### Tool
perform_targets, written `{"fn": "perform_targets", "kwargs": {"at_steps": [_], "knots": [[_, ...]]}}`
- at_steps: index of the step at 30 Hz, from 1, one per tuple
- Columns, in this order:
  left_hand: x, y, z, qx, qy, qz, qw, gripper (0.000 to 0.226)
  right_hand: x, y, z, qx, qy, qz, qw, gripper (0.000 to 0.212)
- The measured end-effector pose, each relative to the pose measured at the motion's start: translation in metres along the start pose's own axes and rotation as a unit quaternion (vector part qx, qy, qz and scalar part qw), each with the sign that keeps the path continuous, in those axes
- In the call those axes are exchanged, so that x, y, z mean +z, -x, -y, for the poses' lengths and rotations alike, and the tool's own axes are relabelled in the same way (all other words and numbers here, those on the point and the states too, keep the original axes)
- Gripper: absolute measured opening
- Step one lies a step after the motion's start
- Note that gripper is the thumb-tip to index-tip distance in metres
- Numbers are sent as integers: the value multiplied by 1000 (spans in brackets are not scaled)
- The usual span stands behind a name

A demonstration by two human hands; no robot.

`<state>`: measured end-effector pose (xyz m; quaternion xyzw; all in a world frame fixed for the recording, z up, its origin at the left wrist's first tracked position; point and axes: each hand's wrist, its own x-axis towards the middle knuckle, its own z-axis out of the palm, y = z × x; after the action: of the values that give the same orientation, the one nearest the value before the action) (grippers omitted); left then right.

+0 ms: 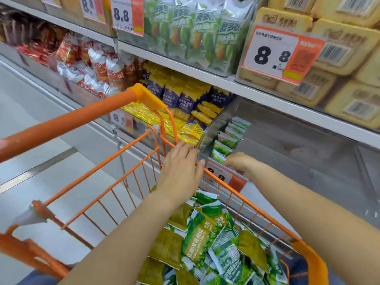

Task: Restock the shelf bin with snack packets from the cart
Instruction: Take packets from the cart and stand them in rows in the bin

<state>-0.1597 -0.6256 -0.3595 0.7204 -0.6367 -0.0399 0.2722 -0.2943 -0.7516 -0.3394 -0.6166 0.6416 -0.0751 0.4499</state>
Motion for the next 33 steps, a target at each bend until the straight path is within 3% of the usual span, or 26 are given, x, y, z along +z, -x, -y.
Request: {"fn": "perform_targets", "kwargs": {"at_steps": [4, 7, 11, 13, 16, 19, 28, 31, 33], "knots": [[0, -1, 0, -3, -1, 12, 1000, 46, 2, -10, -3, 73, 2, 37, 997, 44], [-2, -1, -1, -2, -1, 15, 1000, 45, 4, -9, -5, 121, 15, 99, 988, 20], [-1, -2, 0, -2, -4, 18, 1000, 45, 9, -19, -1, 70, 188, 51, 978, 30], [0, -2, 1, -2, -6, 21, 1000, 46, 11, -21, 2, 52, 219, 20, 974, 41], [0, -2, 1, -2, -3, 22, 1000, 46, 9, -21, 2, 25, 227, -8, 974, 15], [0, -2, 1, -1, -6, 21, 1000, 45, 8, -26, 1, 19, 230, -44, 972, 31], [-3, -1, 0, 2, 4, 19, 1000, 44, 6, -28, 5, 30, 181, -27, 983, 25], [-3, -1, 0, 1, -1, 23, 1000, 44, 9, -31, 2, 29, 208, -21, 977, 59], [-4, -1, 0, 1, -1, 22, 1000, 44, 11, -35, 0, 21, 231, -24, 972, 54]]}}
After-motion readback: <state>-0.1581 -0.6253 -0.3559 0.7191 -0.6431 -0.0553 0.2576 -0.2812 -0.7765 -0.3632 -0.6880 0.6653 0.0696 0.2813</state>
